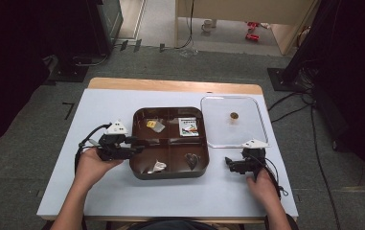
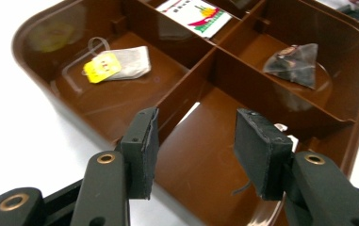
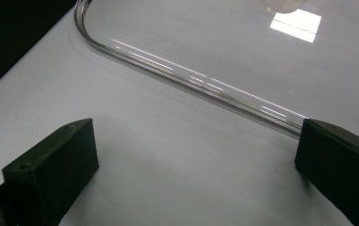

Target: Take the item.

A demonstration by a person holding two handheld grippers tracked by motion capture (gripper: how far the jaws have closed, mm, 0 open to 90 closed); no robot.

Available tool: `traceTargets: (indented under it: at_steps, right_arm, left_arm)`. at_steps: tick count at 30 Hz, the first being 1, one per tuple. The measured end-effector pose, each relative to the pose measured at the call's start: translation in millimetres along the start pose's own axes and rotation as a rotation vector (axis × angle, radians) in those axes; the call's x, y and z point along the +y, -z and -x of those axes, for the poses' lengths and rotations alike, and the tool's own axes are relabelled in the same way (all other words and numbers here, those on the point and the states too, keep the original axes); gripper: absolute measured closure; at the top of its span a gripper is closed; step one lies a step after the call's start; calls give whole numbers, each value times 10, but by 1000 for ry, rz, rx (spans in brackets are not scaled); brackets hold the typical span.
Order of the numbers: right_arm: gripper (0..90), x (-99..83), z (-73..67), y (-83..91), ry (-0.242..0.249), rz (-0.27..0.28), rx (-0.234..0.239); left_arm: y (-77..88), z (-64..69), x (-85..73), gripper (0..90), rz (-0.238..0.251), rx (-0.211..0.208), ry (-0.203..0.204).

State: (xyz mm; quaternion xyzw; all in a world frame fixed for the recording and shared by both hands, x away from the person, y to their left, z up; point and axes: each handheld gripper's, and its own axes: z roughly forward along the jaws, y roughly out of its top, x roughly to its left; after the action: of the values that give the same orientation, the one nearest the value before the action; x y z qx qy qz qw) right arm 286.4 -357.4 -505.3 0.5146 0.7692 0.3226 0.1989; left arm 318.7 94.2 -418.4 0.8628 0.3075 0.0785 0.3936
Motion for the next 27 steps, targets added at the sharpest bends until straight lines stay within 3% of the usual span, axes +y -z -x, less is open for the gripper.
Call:
traceTargets:
  at_steps: [17, 21, 27]
  right_arm:
    - [0, 0, 1, 0, 2, 0, 0]
    - [0, -1, -1, 1, -1, -1, 0]
    - [0, -1, -1, 1, -1, -1, 0]
  left_arm:
    - [-300, 235, 42, 514, -57, -83, -92]
    - [-407, 312, 36, 513, -94, -105, -136]
    - [-487, 358, 25, 504, -139, -111, -157]
